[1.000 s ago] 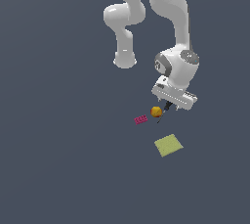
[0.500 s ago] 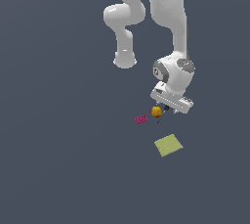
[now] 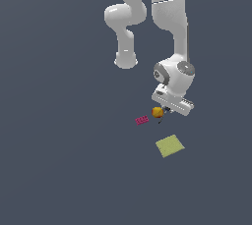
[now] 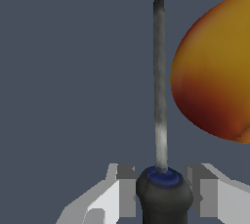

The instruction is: Pick up a designated object from a clutter of objects.

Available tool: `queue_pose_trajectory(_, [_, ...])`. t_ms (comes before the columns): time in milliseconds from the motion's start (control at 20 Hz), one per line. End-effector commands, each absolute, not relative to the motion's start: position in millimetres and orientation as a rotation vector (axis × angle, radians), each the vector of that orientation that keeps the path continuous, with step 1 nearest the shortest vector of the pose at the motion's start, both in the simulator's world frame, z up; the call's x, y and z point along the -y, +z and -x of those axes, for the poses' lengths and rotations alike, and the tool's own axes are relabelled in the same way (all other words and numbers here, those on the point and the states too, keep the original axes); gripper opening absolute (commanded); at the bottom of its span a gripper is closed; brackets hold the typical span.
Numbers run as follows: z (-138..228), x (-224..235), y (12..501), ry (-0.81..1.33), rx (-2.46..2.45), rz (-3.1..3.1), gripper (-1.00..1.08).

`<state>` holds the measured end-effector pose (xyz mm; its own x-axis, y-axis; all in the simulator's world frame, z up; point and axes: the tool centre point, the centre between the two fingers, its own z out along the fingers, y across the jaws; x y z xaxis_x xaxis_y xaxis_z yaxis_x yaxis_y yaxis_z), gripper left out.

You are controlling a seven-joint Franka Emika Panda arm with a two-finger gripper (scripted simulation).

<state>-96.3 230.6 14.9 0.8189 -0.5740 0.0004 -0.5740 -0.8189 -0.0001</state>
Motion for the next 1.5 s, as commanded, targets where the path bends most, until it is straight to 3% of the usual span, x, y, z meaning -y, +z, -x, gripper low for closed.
queue_pose_trajectory(0, [96.3, -230.4, 14.6, 0.0, 0.946, -2.995, -1.0])
queue_pose_trajectory(700, [81.3, -217.7, 34.1, 0.001, 0.945, -2.996, -1.0])
queue_pose_trajectory(1450, [0.8, -149.5, 138.6, -0.003, 0.944, -2.999, -1.0])
